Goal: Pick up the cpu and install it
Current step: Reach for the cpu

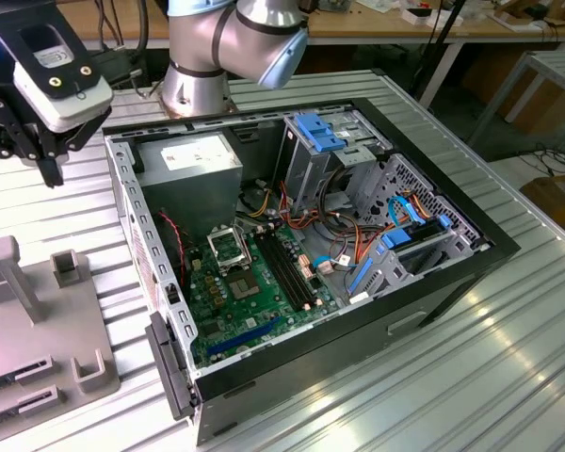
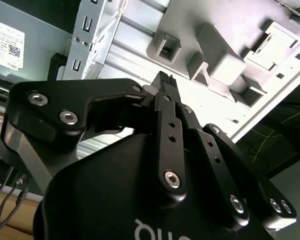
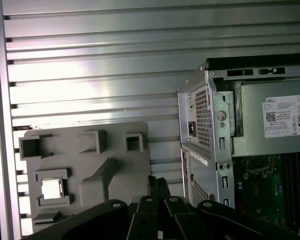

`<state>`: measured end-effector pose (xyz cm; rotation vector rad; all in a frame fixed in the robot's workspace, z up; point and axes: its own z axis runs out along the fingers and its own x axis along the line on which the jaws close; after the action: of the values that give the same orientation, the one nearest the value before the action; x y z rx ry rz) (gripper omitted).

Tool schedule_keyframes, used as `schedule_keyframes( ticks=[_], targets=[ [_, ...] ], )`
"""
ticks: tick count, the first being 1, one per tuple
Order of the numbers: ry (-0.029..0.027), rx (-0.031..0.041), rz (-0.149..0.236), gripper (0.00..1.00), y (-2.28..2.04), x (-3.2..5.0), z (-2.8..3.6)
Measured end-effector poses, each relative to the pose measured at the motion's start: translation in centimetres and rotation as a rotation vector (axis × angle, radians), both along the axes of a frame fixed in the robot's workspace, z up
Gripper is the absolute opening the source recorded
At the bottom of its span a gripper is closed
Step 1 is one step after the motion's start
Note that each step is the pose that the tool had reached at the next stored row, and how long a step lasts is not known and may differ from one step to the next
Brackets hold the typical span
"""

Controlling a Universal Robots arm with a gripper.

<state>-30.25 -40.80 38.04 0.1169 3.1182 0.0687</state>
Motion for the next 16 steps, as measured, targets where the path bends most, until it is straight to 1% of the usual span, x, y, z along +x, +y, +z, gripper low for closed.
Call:
schedule_keyframes(
  ticks=[1,4,8,12,13,16],
  targets=[
    [0.0000,0.0000,0.000,0.11,-0.03,-0.70,0.00],
    [0.0004,0.0010,0.000,0.11,-0.04,-1.71,-0.01],
    [0.0031,0.0027,-0.001,0.11,-0.04,-2.21,-0.20],
    [0.0078,0.0026,-0.011,0.11,-0.04,-2.65,-0.33],
    [0.0082,0.0028,-0.012,0.11,-0.04,-2.80,-0.39],
    [0.0084,0.0026,-0.012,0.11,-0.05,-2.82,-0.38]
  ],
)
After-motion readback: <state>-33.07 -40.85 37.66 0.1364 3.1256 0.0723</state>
